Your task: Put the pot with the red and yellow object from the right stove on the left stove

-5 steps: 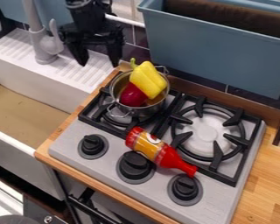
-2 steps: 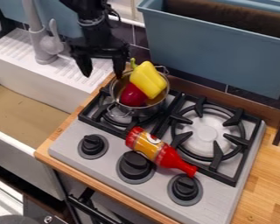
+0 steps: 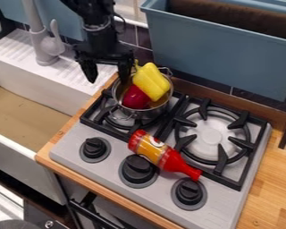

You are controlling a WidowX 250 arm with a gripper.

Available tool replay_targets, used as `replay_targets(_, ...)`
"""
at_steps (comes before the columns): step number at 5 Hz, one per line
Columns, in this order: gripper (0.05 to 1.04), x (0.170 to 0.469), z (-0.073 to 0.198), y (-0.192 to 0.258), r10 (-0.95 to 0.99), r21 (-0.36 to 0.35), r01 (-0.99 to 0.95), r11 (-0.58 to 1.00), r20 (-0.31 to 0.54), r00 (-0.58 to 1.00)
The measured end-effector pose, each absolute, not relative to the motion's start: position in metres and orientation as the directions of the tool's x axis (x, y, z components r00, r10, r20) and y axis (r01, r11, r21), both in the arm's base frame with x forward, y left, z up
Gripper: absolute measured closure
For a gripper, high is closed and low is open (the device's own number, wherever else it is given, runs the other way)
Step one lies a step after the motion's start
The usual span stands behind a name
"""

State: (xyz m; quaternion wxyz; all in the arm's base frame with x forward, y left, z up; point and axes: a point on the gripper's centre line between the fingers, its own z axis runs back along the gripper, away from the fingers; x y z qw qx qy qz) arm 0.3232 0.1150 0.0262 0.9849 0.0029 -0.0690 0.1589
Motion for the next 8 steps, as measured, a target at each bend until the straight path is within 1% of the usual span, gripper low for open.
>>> replay_targets(1, 0.087, 0.323, 0.016, 0.11, 0.304, 0.01, -0.309, 0.951, 0.148, 0.941)
replay_targets(3, 0.087, 0.317, 0.001, 0.105, 0.29, 0.018, -0.295, 0.955, 0.128, 0.948)
replay_targets(4, 0.133, 0.318, 0.0, 0.104, 0.292, 0.019, -0.297, 0.955, 0.136, 0.947)
replay_targets(5, 0.401, 0.319, 0.0, 0.103, 0.292, 0.015, -0.297, 0.955, 0.138, 0.946)
replay_targets(6, 0.69, 0.32, -0.002, 0.101, 0.283, 0.002, -0.286, 0.958, 0.127, 0.951)
replay_targets(7, 0.909, 0.319, -0.002, 0.101, 0.274, 0.001, -0.276, 0.961, 0.125, 0.954)
replay_targets(8, 0.995, 0.321, -0.002, 0.101, 0.271, -0.003, -0.273, 0.962, 0.133, 0.953)
